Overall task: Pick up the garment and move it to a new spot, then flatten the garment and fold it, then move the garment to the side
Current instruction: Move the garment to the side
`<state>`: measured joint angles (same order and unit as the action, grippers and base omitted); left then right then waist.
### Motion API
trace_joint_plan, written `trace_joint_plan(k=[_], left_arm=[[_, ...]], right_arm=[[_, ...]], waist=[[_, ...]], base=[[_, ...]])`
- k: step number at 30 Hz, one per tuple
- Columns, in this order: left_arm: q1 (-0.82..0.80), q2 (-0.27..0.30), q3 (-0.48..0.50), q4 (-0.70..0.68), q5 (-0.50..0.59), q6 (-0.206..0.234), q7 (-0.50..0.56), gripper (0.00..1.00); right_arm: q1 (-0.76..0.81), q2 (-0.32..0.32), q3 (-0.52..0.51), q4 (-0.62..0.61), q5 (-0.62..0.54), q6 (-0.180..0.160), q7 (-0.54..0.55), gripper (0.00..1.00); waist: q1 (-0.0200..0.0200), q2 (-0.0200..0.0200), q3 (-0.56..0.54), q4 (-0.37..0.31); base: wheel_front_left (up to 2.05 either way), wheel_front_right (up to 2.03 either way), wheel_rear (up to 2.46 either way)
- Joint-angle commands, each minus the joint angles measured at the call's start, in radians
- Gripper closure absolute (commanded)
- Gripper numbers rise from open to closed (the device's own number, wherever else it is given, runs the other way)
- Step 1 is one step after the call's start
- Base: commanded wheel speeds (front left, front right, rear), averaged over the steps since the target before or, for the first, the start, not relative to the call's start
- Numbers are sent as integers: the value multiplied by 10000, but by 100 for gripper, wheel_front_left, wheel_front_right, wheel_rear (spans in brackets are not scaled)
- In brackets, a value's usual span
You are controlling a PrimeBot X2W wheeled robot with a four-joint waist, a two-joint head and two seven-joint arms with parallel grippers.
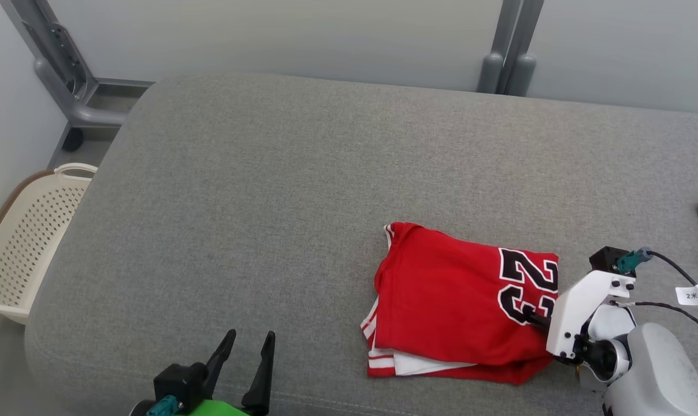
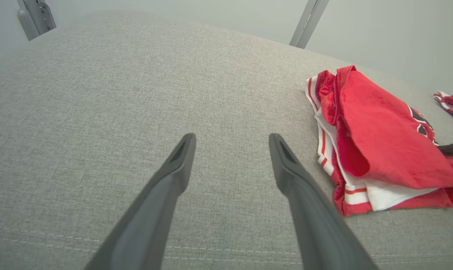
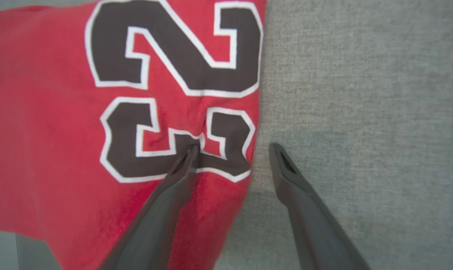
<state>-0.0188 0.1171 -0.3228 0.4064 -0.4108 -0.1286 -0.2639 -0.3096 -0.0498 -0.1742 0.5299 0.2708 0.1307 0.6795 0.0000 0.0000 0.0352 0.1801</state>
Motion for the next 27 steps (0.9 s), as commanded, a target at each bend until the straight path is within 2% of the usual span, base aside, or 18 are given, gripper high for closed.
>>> trace_joint_plan(k=[1, 2, 3, 4, 13, 18, 24, 27], left_arm=[[-184, 41, -7, 25, 6, -24, -1, 0], [-218, 34, -18, 30, 2, -24, -1, 0], [-243, 27, -28, 39, -6, -25, -1, 0], [-251, 22, -31, 44, -16, -25, -1, 0], [-338, 2, 97, 54, -2, -25, -1, 0], [-401, -19, 142, -117, 167, -24, -1, 0], [-510, -40, 203, -515, 372, -24, -1, 0], [-783, -38, 123, -799, 539, -24, 0, 0]], right_arm=[[-74, -20, 2, 118, -131, -3, 55, 42], [-124, -17, 10, 206, -160, -3, 92, 60], [-165, -13, 6, 275, -187, -3, 93, 85], [-190, -6, 19, 339, -208, -3, 99, 100], [-647, -41, -220, 408, -663, -11, -419, 100], [-1072, -34, 56, 283, -1148, -9, -340, 100], [-2069, -41, 504, 41, -2272, -9, -127, 100], [-3031, -33, 500, 100, -2931, -9, -6, 100]], waist=[[0, 0, 104, 70], [0, 0, 141, 88], [0, 0, 170, 103], [0, 0, 192, 115], [0, 0, 160, 7], [0, 0, 127, -192], [0, 0, 339, -749], [0, 0, 703, -1279]], base=[[0, 0, 0], [0, 0, 0], [0, 0, 0], [0, 0, 0], [0, 0, 0], [0, 0, 0], [0, 0, 0], [0, 0, 0]])
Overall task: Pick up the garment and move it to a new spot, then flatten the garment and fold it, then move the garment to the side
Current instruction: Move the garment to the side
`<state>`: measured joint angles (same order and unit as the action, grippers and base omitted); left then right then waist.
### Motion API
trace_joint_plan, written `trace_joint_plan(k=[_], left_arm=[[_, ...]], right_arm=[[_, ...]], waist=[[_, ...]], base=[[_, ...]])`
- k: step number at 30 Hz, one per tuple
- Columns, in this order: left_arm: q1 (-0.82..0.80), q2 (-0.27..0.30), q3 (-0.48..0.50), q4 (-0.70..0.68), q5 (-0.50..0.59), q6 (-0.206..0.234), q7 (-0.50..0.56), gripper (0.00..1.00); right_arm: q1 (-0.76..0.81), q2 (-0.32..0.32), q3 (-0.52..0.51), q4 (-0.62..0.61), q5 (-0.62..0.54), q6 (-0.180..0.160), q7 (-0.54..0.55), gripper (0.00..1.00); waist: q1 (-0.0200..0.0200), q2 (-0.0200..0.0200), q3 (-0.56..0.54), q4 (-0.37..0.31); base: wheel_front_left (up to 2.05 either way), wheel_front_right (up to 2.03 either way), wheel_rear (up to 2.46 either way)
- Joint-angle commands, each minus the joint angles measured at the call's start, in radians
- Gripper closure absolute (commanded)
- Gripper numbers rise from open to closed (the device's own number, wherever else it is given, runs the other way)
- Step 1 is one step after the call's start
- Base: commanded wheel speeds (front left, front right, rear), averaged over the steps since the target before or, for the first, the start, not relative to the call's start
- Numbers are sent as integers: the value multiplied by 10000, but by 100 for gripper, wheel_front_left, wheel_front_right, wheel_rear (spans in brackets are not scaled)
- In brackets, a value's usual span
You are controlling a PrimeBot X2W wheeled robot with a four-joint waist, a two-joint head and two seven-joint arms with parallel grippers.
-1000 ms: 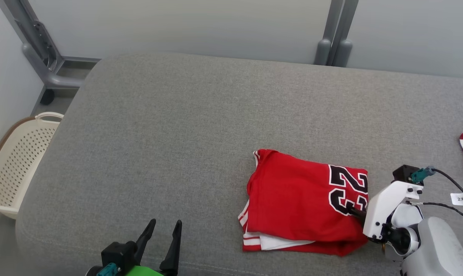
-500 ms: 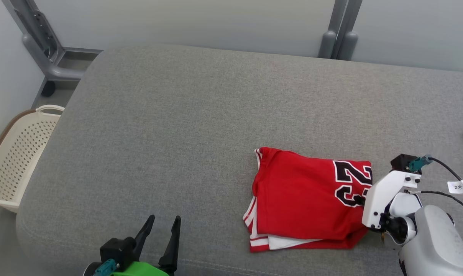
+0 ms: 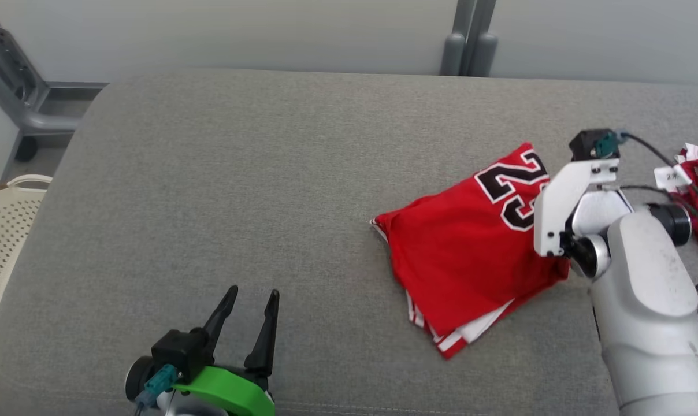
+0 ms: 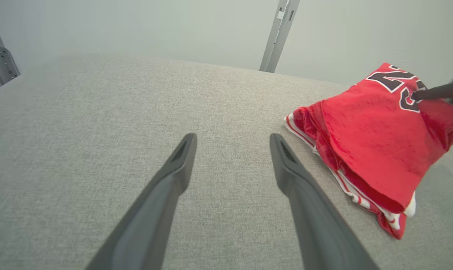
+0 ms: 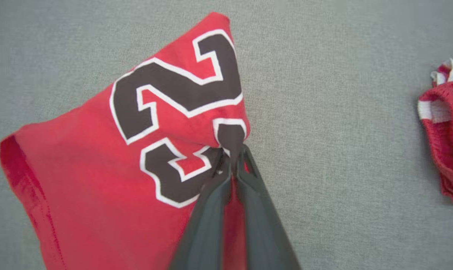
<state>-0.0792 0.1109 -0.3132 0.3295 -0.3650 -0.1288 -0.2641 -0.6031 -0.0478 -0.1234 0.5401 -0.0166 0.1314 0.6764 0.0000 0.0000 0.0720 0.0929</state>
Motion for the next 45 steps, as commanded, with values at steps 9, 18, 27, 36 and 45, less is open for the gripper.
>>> trace_joint_plan(k=[9, 18, 27, 36, 45], left_arm=[[-931, -25, -260, -632, 399, -23, 2, 0], [-1260, -32, -320, -824, 459, -23, 1, 0], [-1699, 272, -785, -844, 474, -23, 1, 0], [-1992, 563, -1267, -760, 336, -23, 1, 0], [-2331, 839, -1804, -874, 326, -23, 51, 0]], right_arm=[[-2153, -117, -376, 511, -1435, -17, 53, 100], [-3111, -377, -1411, 665, -2230, -17, -78, 100], [-4124, -421, -3143, 903, -3374, -17, -526, 100], [-4923, -1091, -4524, 1083, -4460, -17, -844, 100], [-4905, -2419, -4594, 1252, -5270, -17, -1197, 100]], waist=[[0, 0, 1298, -1864], [0, 0, 1720, -2830], [0, 0, 2450, -2983], [0, 0, 2846, -2361], [0, 0, 3307, -1563]], base=[[0, 0, 0], [0, 0, 0], [0, 0, 0], [0, 0, 0], [0, 0, 0]])
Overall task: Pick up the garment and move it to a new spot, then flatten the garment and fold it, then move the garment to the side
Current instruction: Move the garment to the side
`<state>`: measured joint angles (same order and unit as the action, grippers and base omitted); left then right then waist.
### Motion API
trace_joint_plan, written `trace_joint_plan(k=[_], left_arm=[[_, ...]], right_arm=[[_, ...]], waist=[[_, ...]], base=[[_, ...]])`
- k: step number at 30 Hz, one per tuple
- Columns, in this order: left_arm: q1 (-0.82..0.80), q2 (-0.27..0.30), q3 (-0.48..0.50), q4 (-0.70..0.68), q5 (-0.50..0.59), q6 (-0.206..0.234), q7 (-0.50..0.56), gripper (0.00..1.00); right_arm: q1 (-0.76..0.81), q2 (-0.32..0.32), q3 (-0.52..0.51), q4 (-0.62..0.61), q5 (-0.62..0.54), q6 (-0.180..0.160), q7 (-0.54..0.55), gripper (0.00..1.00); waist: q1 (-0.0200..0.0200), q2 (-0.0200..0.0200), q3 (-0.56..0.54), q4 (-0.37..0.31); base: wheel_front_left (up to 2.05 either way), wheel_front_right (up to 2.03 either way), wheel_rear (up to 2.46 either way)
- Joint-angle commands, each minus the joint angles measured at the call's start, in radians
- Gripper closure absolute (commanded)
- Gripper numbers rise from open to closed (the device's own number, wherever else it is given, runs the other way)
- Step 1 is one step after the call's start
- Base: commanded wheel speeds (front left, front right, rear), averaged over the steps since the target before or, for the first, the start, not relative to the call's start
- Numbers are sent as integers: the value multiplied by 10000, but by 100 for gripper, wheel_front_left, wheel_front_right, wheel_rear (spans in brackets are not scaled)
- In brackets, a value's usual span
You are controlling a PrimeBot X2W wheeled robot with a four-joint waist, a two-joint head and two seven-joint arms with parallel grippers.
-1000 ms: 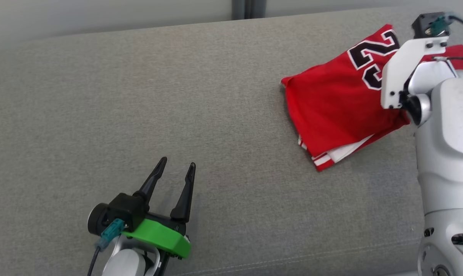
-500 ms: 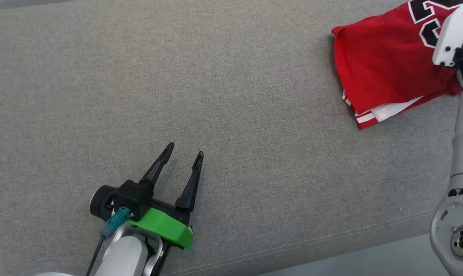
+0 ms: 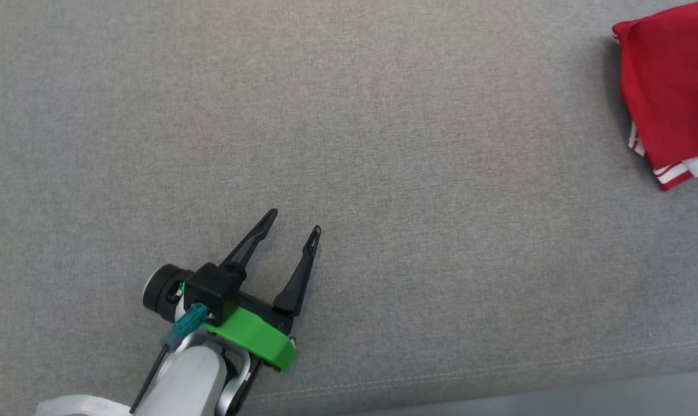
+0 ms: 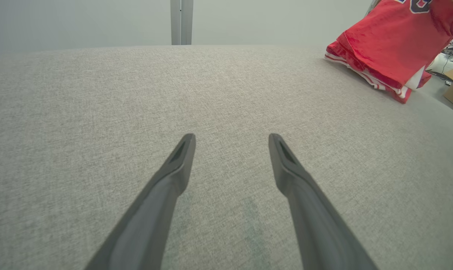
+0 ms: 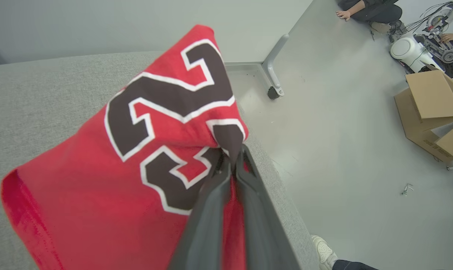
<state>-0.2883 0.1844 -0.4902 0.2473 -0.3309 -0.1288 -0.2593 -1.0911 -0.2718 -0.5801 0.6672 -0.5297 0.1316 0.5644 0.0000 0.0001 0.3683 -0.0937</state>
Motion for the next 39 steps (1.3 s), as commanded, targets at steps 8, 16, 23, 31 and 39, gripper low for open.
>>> trace_joint_plan(k=[8, 16, 23, 31, 39], left_arm=[[-666, 260, -394, -343, 96, -23, 134, 0], [-777, 429, -435, -438, 151, -1, 103, 0], [-661, 508, -310, -573, 221, 156, 13, 0], [-36, 123, 757, -252, -870, 887, -30, 0], [693, -38, 1258, 210, -1670, 1234, 118, 0]], right_arm=[[418, -891, -829, -481, -744, -19, -438, 100], [1100, -960, -1369, -817, -1219, -19, -617, 0], [1429, -881, -1685, -218, -1318, -19, -1075, 0], [1979, -71, -1314, 713, -464, -19, -3347, 0], [2845, 728, 119, 1555, 1022, -19, -5657, 0]], waist=[[0, -1, 1181, 867], [0, -1, 1241, 905], [0, -1, 812, 703], [0, -1, -404, 384], [0, -1, -1887, 302]], base=[[0, 0, 0], [0, 0, 0], [0, 0, 0], [0, 0, 0], [0, 0, 0]])
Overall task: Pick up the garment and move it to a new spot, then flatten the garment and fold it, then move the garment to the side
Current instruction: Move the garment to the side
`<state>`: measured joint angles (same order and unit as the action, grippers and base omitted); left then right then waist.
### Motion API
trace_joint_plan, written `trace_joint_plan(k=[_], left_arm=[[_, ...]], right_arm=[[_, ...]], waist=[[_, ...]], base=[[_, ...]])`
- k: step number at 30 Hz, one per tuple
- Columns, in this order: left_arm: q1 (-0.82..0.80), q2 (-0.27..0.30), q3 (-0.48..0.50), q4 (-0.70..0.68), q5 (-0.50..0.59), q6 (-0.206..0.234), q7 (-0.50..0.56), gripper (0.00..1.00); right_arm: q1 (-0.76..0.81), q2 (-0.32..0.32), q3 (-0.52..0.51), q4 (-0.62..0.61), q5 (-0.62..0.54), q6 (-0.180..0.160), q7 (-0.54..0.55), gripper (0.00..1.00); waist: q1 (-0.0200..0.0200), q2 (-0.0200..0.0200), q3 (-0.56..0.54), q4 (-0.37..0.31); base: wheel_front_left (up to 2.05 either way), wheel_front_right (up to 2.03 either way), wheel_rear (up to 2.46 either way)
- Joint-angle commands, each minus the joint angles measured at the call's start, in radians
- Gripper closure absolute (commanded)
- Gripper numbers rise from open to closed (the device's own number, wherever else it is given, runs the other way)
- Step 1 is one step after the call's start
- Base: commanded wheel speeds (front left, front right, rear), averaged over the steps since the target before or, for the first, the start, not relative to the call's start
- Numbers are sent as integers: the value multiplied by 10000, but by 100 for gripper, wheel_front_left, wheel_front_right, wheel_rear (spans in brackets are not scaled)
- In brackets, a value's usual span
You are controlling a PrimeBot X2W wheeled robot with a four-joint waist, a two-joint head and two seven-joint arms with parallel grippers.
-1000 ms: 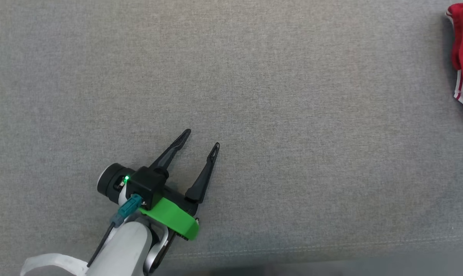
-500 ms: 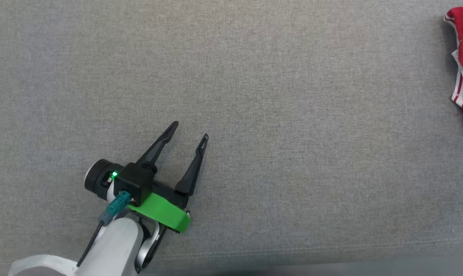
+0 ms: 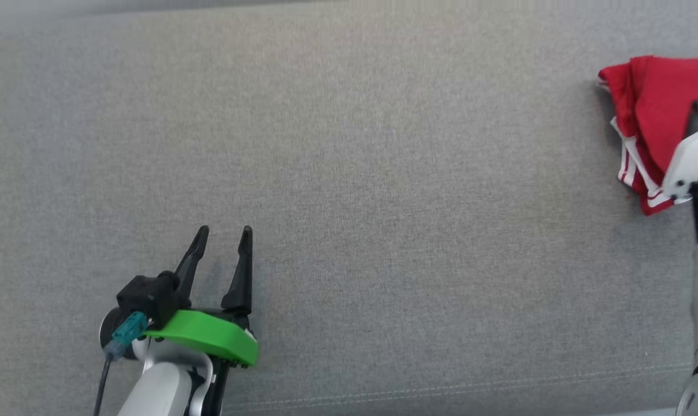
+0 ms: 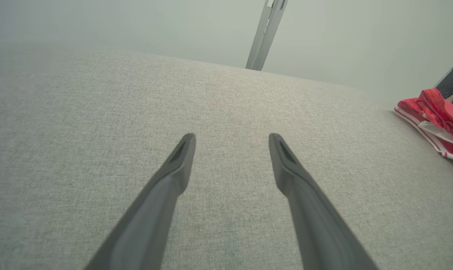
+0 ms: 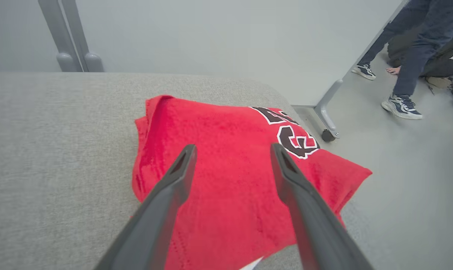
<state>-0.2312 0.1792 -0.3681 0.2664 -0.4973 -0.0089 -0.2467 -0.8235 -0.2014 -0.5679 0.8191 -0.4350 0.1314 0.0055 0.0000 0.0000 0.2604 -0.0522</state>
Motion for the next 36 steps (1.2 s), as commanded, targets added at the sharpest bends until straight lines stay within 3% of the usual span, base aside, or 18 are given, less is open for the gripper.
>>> trace_joint_plan(k=[1, 7, 16, 21, 27, 36], left_arm=[[237, 17, 112, 76, -109, 106, 39, 0], [916, 132, 660, 317, -556, 716, 260, 0], [1595, 588, 1069, 33, -663, 1000, 219, 0], [1801, 762, 1109, -81, -451, 889, 17, 0], [2124, 818, 1125, -9, -216, 393, -158, 0], [2578, 522, 1600, -232, 410, -30, -190, 0]], right_arm=[[288, 42, 196, 82, 373, -17, -344, 0], [1366, 311, 1899, 65, 2241, -17, -1812, 0], [3058, 648, 4119, -1349, 4380, -16, -1974, 0], [3904, 768, 4606, -2209, 5056, -16, -1976, 0], [5143, 1115, 4882, -3350, 5622, -16, -2003, 0], [6612, 1463, 4912, -4734, 5335, -16, -2326, 0]], waist=[[0, 0, -982, -100], [0, 0, -2180, 83], [0, 0, -3042, 434], [0, 0, -3271, 602], [0, 0, -3528, 810], [0, 0, -3551, 870]], base=[[0, 0, 0], [0, 0, 0], [0, 0, 0], [0, 0, 0], [0, 0, 0], [0, 0, 0]])
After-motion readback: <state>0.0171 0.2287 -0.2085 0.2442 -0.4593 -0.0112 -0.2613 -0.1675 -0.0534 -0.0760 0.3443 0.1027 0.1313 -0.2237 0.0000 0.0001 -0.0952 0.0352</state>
